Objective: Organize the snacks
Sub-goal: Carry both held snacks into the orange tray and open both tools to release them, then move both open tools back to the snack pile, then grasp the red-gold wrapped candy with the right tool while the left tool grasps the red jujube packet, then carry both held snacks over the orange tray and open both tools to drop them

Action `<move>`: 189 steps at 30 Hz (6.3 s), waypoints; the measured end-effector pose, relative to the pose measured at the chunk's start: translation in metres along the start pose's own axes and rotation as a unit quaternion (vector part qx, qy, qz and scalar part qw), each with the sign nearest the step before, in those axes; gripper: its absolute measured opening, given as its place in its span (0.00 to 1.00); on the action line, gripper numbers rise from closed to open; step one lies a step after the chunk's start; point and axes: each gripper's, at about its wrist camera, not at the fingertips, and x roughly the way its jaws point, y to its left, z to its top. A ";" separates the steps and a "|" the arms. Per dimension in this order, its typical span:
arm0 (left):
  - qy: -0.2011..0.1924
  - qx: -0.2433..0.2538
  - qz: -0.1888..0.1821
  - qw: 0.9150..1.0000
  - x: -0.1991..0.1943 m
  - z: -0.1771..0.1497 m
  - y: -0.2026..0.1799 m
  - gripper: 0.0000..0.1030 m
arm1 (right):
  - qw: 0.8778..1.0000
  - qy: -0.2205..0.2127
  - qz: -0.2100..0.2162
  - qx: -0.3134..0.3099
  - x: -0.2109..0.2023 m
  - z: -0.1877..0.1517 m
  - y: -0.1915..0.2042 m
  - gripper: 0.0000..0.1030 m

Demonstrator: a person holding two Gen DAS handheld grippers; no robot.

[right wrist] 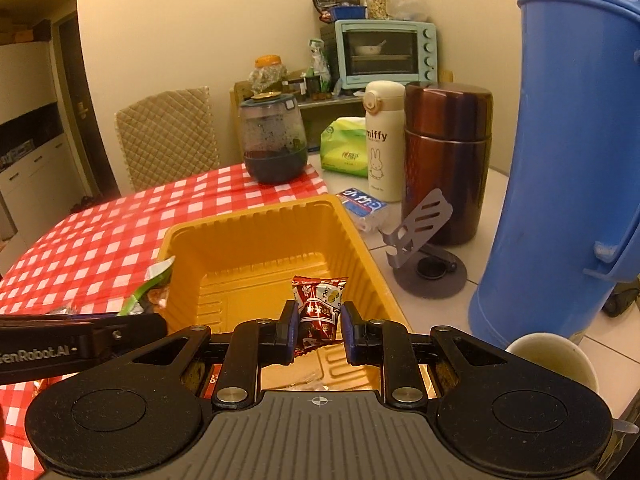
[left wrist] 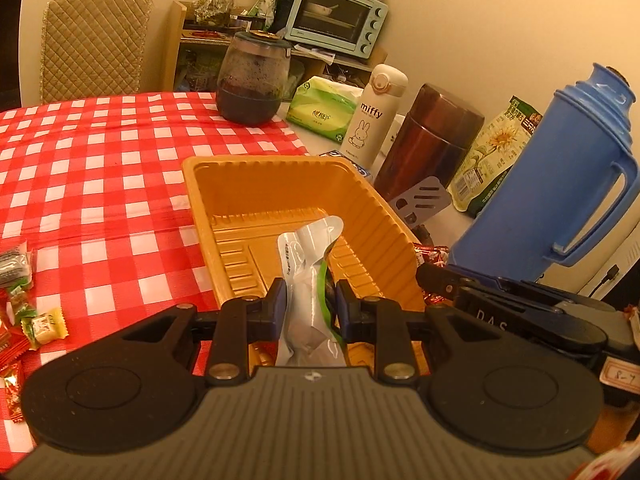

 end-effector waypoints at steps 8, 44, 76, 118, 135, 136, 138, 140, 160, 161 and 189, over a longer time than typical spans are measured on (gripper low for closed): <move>-0.007 -0.015 0.001 1.000 0.010 0.004 0.004 0.29 | 1.000 0.006 -0.001 -0.001 0.007 0.001 0.002 0.22; -0.027 -0.010 0.128 0.991 -0.045 -0.023 0.062 0.83 | 0.999 -0.005 0.037 0.007 0.002 0.001 0.022 0.58; -0.020 -0.004 0.221 0.975 -0.152 -0.065 0.175 0.90 | 0.987 -0.026 0.117 -0.105 -0.007 -0.011 0.136 0.58; -0.010 -0.082 0.206 0.975 -0.127 -0.078 0.264 0.90 | 0.954 0.100 0.197 -0.202 0.077 -0.103 0.284 0.24; -0.019 -0.124 0.130 0.984 -0.073 -0.047 0.231 0.73 | 0.983 0.057 0.128 -0.114 0.064 -0.059 0.207 0.24; -0.019 -0.128 0.128 0.983 -0.068 -0.045 0.231 0.70 | 0.984 0.055 0.127 -0.112 0.064 -0.058 0.205 0.24; -0.016 -0.131 0.130 0.983 -0.058 -0.042 0.231 0.67 | 0.984 0.054 0.126 -0.111 0.064 -0.056 0.202 0.24; -0.011 -0.132 0.139 0.981 -0.048 -0.040 0.231 0.63 | 0.985 0.054 0.125 -0.108 0.064 -0.055 0.199 0.24; 0.032 -0.026 0.181 0.983 -0.035 -0.043 0.223 0.28 | 0.984 0.064 0.133 -0.102 0.074 -0.055 0.207 0.24; 0.032 -0.027 0.180 0.983 -0.036 -0.044 0.223 0.27 | 0.984 0.065 0.134 -0.102 0.074 -0.055 0.207 0.24; -0.028 -0.059 0.145 0.987 -0.139 -0.053 0.133 0.25 | 0.995 0.035 0.089 -0.034 -0.028 -0.055 0.145 0.24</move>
